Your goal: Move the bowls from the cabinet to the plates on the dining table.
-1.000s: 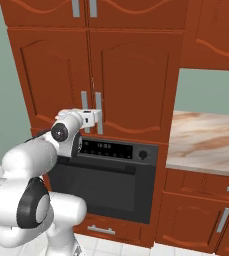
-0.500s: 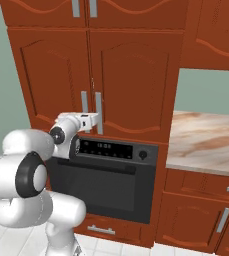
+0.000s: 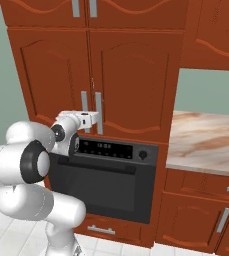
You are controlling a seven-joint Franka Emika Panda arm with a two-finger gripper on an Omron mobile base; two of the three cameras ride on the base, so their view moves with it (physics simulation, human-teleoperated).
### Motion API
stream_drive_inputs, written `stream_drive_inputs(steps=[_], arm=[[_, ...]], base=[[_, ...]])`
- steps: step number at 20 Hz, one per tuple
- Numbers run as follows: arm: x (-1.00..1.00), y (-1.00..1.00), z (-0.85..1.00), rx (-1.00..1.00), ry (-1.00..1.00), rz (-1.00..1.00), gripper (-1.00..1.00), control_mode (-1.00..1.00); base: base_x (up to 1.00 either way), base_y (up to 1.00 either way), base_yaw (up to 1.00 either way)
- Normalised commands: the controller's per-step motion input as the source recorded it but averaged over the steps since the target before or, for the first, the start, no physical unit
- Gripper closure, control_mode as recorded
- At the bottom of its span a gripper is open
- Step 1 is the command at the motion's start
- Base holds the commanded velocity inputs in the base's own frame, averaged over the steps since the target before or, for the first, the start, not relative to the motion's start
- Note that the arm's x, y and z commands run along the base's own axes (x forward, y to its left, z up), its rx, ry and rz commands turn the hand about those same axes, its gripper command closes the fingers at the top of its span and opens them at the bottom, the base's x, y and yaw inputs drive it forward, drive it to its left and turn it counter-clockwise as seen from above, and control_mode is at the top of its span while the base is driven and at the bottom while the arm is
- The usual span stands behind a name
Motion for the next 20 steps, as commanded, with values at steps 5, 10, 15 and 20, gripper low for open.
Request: stream_drive_inputs(steps=[5,10,15,20], arm=[[0.50,0.00,-0.11,0.00,0.00,0.00,-1.00,-1.00],[0.53,0.00,-0.17,0.00,0.00,0.00,-1.00,-1.00],[0.47,-0.03,-0.18,0.00,0.00,0.00,-1.00,-1.00],[0.13,0.00,-0.03,0.00,0.00,0.00,1.00,-1.00]], base=[[0.00,0.00,0.00],[0.00,0.00,0.00],[0.00,0.00,0.00],[0.00,0.00,0.00]])
